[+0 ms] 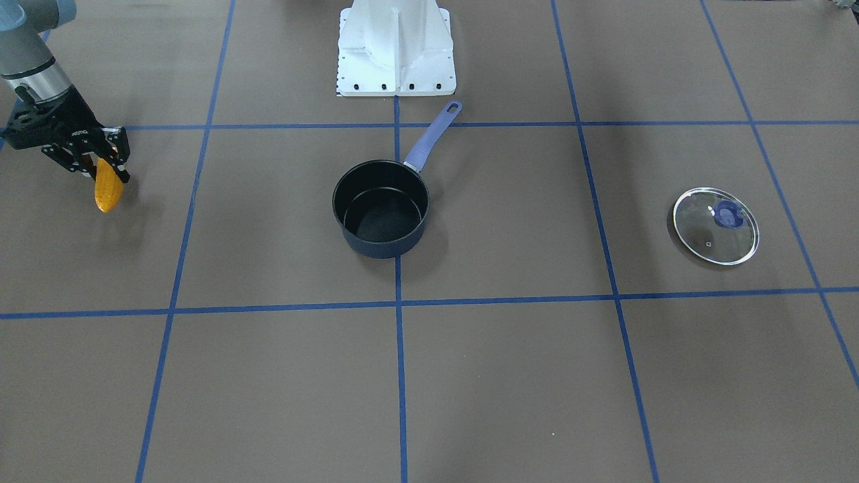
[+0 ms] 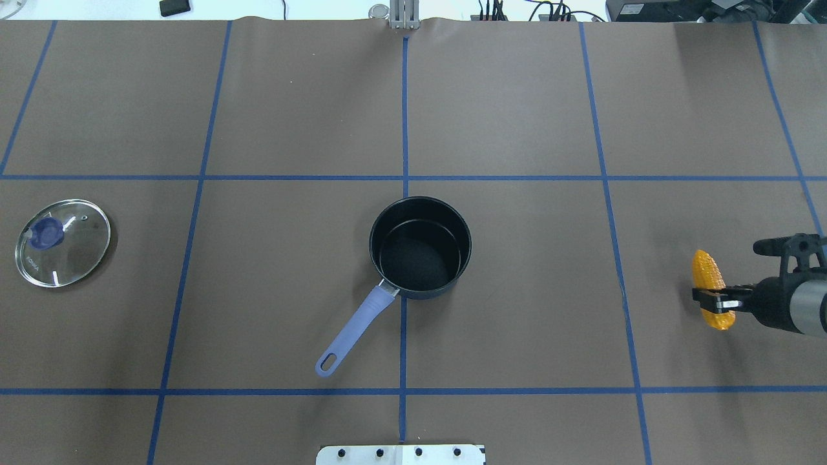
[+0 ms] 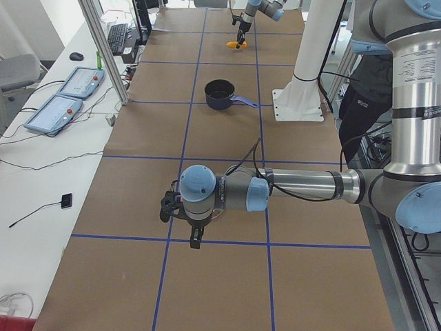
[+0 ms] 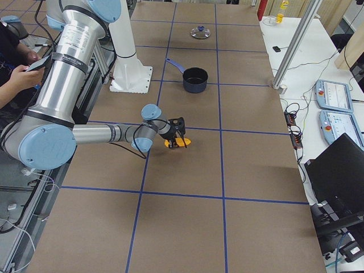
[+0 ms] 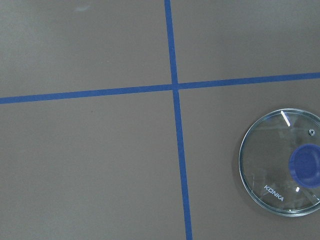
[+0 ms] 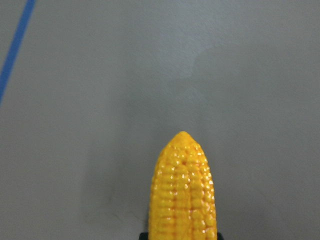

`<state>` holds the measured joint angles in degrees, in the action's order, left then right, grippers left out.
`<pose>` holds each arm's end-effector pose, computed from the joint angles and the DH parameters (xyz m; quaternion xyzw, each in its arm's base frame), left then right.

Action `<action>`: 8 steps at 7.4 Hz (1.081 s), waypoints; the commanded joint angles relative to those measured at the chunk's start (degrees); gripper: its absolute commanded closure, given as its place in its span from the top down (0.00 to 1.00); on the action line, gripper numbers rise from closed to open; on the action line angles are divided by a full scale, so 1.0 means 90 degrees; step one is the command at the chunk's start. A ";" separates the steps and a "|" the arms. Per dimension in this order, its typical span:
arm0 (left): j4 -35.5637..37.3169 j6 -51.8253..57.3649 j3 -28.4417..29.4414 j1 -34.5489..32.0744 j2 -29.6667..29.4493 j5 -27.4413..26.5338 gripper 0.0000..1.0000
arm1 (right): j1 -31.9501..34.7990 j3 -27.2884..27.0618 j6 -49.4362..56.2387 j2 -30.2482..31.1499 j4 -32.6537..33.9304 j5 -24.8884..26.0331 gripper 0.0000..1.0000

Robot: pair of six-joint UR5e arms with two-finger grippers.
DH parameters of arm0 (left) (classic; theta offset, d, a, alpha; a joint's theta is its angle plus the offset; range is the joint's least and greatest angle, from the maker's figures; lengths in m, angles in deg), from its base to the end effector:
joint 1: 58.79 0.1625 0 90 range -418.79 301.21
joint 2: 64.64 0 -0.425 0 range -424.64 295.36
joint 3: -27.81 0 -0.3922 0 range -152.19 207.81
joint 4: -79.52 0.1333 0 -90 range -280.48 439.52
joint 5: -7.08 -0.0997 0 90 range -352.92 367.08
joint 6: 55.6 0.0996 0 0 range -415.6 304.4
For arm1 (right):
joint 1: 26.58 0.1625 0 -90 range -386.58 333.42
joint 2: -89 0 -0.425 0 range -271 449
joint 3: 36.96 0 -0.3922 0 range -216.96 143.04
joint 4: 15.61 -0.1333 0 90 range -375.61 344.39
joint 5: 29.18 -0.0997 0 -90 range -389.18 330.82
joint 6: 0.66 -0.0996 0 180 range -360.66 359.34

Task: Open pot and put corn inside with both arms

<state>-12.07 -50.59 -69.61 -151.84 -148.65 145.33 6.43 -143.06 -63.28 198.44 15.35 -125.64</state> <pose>-0.0829 -0.4470 0.6364 0.0527 0.4059 0.0264 0.9120 -0.2589 -0.3138 0.5595 0.1915 -0.4282 0.0171 0.8830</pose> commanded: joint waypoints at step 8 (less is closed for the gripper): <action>0.0000 0.0000 0.0053 0.0007 0.0047 0.0000 0.98 | -0.0160 0.0412 -0.2237 -0.5311 0.3523 0.0519 0.00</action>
<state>-12.07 -50.59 -69.16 -151.78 -148.27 145.33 6.79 -139.62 -78.41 155.20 45.39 -123.32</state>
